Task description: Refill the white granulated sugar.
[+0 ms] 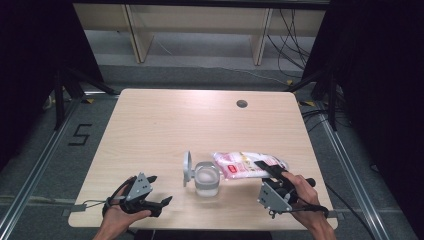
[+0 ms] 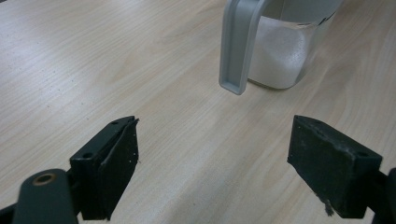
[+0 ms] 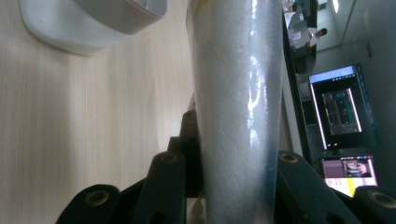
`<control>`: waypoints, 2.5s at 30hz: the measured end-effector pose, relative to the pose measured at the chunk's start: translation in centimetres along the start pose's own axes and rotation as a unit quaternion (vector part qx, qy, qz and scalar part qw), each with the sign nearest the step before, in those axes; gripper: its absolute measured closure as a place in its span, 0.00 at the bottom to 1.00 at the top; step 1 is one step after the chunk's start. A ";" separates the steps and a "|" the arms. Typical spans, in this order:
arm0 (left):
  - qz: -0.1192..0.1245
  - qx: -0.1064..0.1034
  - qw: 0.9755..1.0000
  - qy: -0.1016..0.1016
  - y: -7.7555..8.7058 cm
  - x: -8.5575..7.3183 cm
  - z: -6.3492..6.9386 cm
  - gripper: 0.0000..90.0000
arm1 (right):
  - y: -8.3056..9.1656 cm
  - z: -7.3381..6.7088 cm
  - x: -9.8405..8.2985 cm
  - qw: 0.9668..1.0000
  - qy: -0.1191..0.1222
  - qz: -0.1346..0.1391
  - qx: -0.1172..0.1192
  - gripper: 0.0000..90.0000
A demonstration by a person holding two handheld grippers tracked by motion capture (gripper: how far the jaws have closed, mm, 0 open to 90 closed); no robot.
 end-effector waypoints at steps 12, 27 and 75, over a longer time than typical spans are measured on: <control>-0.005 0.004 1.000 -0.005 0.0 -0.1 -0.2 0.18 | -1.8 0.2 -1.9 0.984 -0.163 0.033 0.060 0.84; -0.002 0.004 1.000 0.005 -0.1 -0.1 0.0 0.18 | -5.5 0.1 -4.0 0.941 -0.310 0.074 0.115 0.86; 0.000 0.002 1.000 0.004 0.0 0.0 -0.1 0.18 | -4.4 -1.8 -8.0 0.896 -0.419 0.043 0.138 0.84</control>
Point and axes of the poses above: each handheld gripper's, and its own axes: y roughly backward along the jaws, x roughly out of its top, z roughly to its right, the point moved 8 cm from there along -y, roughly forward along the jaws, and after that the axes turned 13 degrees about -z, right-handed, at the moved point
